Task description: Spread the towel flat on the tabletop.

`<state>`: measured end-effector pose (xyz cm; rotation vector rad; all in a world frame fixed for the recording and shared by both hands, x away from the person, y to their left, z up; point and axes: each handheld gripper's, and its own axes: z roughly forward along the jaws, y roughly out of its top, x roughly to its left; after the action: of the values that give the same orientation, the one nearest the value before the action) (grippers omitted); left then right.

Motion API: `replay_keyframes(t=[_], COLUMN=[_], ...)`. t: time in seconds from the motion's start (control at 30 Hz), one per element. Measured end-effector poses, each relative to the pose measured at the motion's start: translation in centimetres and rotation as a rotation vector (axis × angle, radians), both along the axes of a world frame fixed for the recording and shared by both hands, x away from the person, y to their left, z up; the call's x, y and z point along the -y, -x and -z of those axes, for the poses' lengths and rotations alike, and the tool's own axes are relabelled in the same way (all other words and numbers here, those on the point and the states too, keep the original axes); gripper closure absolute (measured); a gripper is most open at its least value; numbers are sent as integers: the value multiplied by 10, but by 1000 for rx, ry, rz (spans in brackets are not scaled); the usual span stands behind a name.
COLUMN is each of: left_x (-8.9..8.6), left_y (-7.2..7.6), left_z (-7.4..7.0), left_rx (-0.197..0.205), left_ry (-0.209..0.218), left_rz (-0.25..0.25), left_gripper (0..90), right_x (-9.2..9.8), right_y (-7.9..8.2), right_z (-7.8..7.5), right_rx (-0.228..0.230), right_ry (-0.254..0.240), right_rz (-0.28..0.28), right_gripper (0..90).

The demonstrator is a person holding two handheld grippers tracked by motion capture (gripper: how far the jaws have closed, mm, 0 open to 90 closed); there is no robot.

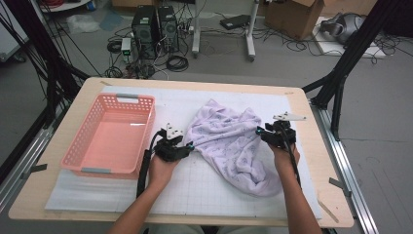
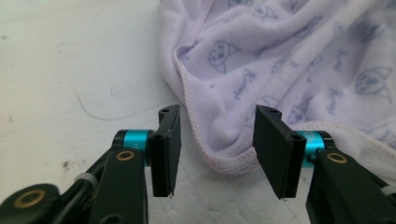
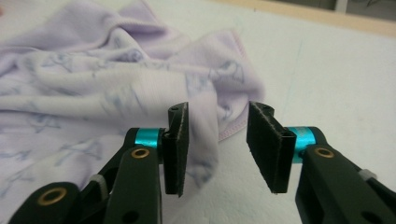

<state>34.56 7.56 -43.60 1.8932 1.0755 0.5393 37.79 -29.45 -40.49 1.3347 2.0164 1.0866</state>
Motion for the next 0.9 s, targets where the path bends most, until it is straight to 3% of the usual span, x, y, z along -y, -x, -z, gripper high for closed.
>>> replay_keyframes(t=[0.13,0.27,0.33,0.53,0.63,0.67,0.77,0.83,0.9], left_x=[-1,5,9,21,34,39,58,69,80], left_y=[4,5,5,6,7,8,8,8,9], left_z=[-5,-3,-3,-3,-1,-1,3,6,8], left_rx=[25,8,9,-20,-42,-49,-52,-72,-67], left_ry=[54,75,82,138,139,132,39,38,7], left_rz=[19,133,164,213,236,241,243,255,267], left_gripper=[494,468,444,424,425,424,415,414,418], right_x=[13,28,35,52,53,52,48,45,42], right_y=[21,42,49,69,69,69,68,67,66], right_z=[-7,-2,2,16,16,16,16,17,18], right_rx=[34,31,28,29,16,17,17,13,7], right_ry=[22,-9,-17,-73,-42,-53,-62,-63,-50], right_rz=[-32,-54,-54,-75,-87,-87,-102,-114,-124], right_gripper=[554,528,501,485,476,476,476,477,477])
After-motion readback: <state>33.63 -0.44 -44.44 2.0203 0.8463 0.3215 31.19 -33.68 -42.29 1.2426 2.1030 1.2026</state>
